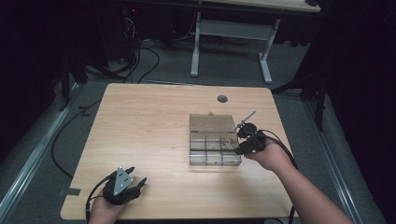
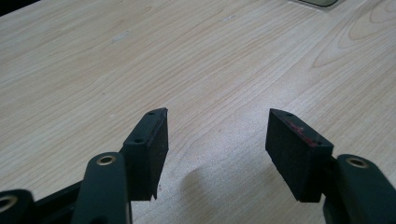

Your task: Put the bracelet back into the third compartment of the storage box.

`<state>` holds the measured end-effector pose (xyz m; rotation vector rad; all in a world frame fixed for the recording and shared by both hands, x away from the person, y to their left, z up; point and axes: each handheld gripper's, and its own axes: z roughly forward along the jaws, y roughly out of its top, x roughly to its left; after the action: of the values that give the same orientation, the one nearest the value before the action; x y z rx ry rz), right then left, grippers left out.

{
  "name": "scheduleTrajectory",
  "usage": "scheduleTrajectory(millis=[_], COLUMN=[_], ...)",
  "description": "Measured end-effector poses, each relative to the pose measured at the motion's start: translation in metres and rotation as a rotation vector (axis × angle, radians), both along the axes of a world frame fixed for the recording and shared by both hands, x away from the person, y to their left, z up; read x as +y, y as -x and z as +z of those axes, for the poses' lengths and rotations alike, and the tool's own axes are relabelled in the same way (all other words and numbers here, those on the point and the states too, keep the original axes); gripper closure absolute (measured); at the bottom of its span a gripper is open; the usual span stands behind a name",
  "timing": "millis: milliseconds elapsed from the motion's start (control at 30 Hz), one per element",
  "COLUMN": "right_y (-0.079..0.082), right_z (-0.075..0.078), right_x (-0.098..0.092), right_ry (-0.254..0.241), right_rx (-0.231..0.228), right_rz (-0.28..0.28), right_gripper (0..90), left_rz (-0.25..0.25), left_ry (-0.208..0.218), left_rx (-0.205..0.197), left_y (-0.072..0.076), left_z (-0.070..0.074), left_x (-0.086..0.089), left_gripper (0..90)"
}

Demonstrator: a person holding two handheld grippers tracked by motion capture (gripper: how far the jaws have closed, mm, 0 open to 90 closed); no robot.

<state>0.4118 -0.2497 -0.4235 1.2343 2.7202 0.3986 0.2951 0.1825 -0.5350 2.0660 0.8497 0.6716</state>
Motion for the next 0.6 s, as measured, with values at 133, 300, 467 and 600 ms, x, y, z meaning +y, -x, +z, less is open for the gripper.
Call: scheduleTrajectory(millis=[133, 300, 467, 600], right_y=[0.015, 0.024, 0.035, 0.044], right_z=[-0.006, -0.011, -0.018, -0.023], right_x=[-0.006, -0.012, -0.023, -0.03], right_ry=[-0.018, -0.033, -0.097, -0.129], right_rx=[-0.037, -0.057, -0.096, -0.121], right_rz=[0.002, -0.022, -0.041, -0.054], right_gripper=[61.0, 60.2, 58.8, 57.5], left_rz=[0.0, 0.001, 0.001, 0.001], left_ry=[-0.003, -0.003, -0.002, -0.001], left_rx=[0.0, 0.0, 0.0, 0.001], left_y=[0.0, 0.0, 0.0, 0.0], left_z=[0.0, 0.0, 0.0, 0.0], left_x=[0.0, 0.0, 0.001, 0.001], left_gripper=[39.8, 39.8, 39.7, 39.7])
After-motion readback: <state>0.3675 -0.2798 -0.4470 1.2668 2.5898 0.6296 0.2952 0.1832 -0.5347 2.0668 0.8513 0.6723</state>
